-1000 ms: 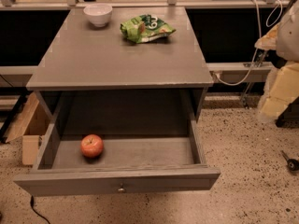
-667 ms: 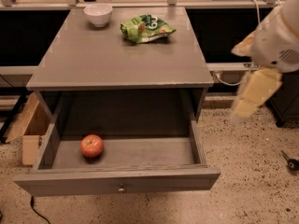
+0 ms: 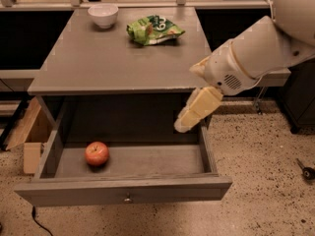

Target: Pick apple from top drawer and place on counter

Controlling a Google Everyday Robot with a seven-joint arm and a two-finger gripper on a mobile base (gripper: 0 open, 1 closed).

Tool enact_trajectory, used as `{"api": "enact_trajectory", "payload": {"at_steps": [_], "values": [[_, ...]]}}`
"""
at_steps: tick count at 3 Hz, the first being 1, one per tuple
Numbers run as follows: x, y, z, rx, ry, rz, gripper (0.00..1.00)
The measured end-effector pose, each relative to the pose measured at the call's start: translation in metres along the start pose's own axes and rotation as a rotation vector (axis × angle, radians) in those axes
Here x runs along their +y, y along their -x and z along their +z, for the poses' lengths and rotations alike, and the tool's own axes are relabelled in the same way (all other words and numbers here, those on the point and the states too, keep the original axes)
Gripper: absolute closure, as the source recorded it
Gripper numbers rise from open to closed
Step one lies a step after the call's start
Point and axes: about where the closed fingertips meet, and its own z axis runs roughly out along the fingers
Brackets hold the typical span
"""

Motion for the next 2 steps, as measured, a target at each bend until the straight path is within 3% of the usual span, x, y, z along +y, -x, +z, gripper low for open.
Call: {"api": "enact_trajectory", "payload": {"at_steps": [1, 2], "values": [[-0.0014, 0.0140, 0.0074, -0.054, -0.006, 0.012, 0.00], [-0.0014, 0.0140, 0.0074, -0.054, -0.006, 0.012, 0.00]]}}
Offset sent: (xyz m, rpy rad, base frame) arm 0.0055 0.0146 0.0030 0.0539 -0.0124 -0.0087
